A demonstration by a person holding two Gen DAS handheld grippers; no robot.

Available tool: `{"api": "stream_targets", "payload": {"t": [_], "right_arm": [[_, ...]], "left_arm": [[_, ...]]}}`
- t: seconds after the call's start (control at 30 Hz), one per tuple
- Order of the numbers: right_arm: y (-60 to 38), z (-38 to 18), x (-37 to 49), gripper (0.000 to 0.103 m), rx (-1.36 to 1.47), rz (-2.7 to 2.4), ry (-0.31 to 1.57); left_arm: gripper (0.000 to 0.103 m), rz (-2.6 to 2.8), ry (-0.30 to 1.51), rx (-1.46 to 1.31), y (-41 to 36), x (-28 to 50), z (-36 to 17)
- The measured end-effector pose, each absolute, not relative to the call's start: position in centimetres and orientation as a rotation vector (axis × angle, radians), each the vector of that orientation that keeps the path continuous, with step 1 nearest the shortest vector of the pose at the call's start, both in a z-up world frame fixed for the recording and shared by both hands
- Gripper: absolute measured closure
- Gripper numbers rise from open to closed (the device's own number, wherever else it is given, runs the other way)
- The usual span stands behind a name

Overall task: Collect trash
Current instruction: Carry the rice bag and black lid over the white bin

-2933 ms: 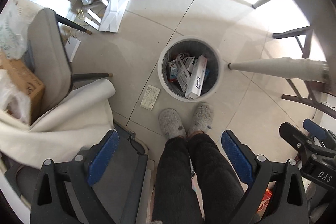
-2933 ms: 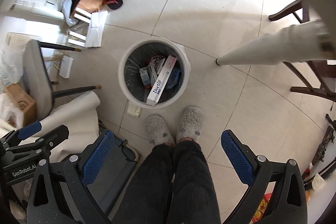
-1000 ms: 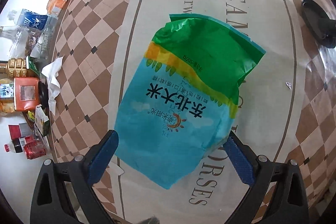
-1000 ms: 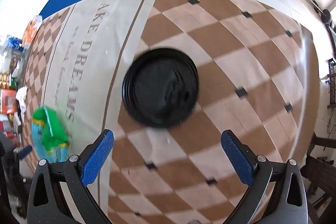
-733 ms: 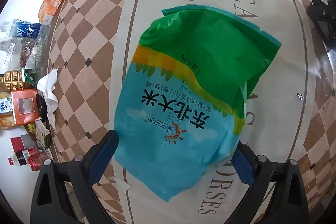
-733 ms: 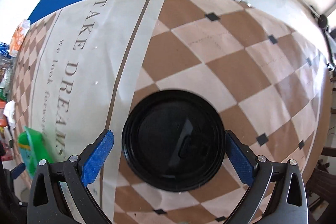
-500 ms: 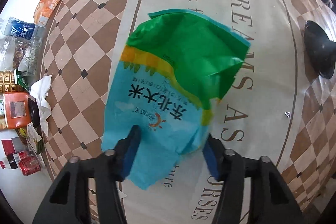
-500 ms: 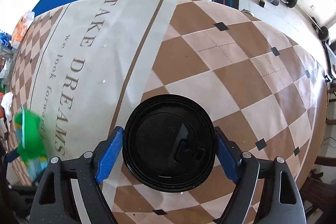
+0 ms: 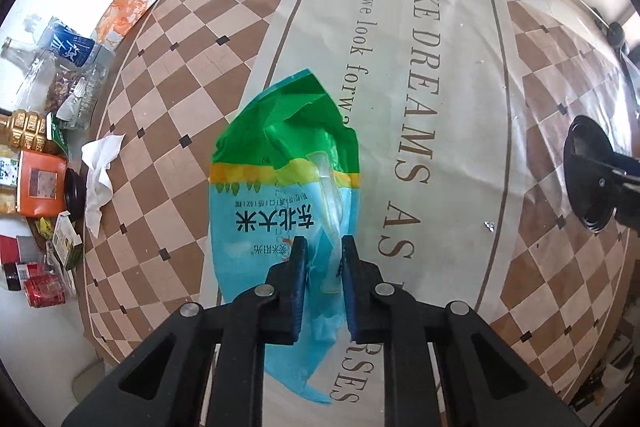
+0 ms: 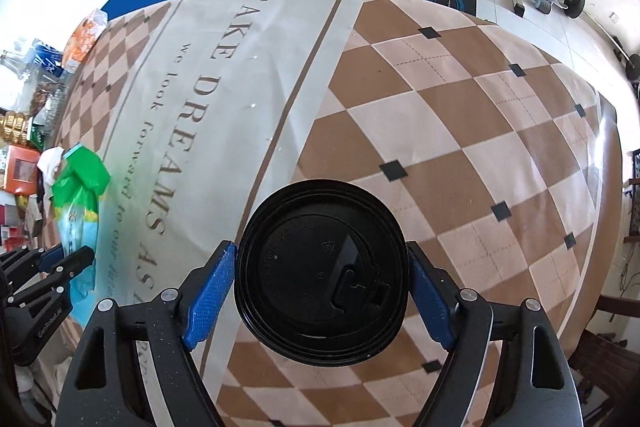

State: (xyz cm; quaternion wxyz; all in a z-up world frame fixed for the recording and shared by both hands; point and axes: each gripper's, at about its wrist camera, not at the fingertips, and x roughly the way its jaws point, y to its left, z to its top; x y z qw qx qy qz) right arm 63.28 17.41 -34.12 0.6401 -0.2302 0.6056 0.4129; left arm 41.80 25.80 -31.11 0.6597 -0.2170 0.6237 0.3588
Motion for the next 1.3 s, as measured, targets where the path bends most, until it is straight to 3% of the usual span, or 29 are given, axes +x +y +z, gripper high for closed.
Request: {"api": "stream_targets", "payload": {"t": [0.4, 0.8, 1.07, 1.3], "right_arm": [[9.7, -28.6, 57.5, 0.019, -0.457, 0.987, 1.359], [-2.0, -23.1, 45.1, 0.020, -0.397, 1.018, 1.307], [-13.0, -22.4, 33.4, 0.020, -0.339, 0.988, 1.351], [-20.9, -26.5, 23.5, 0.020, -0.401, 0.985, 1.479]], "left_arm": [[0.091, 0.828, 1.246, -0.546, 19.2, 36.9, -25.9], [0.091, 0.736, 1.110, -0.578, 8.9, 25.4, -21.2], [0.091, 0.647, 1.116, -0.686, 1.0, 14.3, -22.6], [0.091, 0.591, 1.181, -0.847, -4.7, 7.4, -27.5]]}}
